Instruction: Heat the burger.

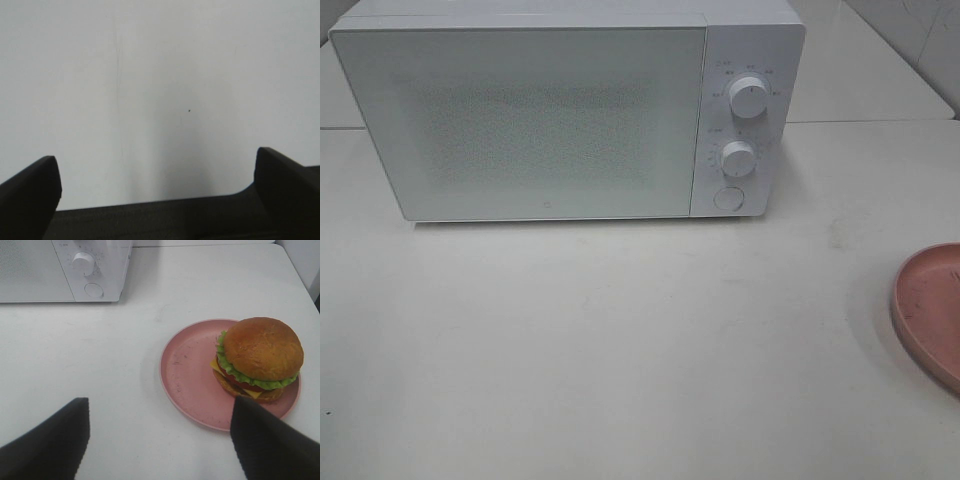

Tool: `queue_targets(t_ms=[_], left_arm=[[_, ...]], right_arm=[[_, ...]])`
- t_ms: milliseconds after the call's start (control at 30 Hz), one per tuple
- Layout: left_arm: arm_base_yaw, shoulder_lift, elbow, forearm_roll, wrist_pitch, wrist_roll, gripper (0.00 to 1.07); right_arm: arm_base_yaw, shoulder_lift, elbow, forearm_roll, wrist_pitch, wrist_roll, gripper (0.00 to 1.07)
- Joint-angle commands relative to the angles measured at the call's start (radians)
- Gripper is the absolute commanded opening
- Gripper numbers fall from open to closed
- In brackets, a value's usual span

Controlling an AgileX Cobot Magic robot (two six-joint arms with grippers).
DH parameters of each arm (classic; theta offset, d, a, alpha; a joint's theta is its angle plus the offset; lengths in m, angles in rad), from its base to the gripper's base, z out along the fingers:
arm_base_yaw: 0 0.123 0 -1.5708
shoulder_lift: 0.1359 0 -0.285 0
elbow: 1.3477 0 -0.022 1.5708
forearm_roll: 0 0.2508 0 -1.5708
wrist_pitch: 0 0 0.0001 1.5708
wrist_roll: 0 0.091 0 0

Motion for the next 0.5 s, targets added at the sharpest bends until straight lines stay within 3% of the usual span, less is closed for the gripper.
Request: queue_targets(t_ms=[33,500], left_arm=[[0.003,-0.068,0.004,0.006,-0.015,-0.008,1.04],[0.011,-0.361,0.004,-0.006,-0.016,-0.008,1.04]], right_arm=[[-0.005,-0.027,0.003,0.002,-0.003,-0.013,0.75],[-0.005,-0.027,0.003,0.002,-0.003,-0.013,0.75]])
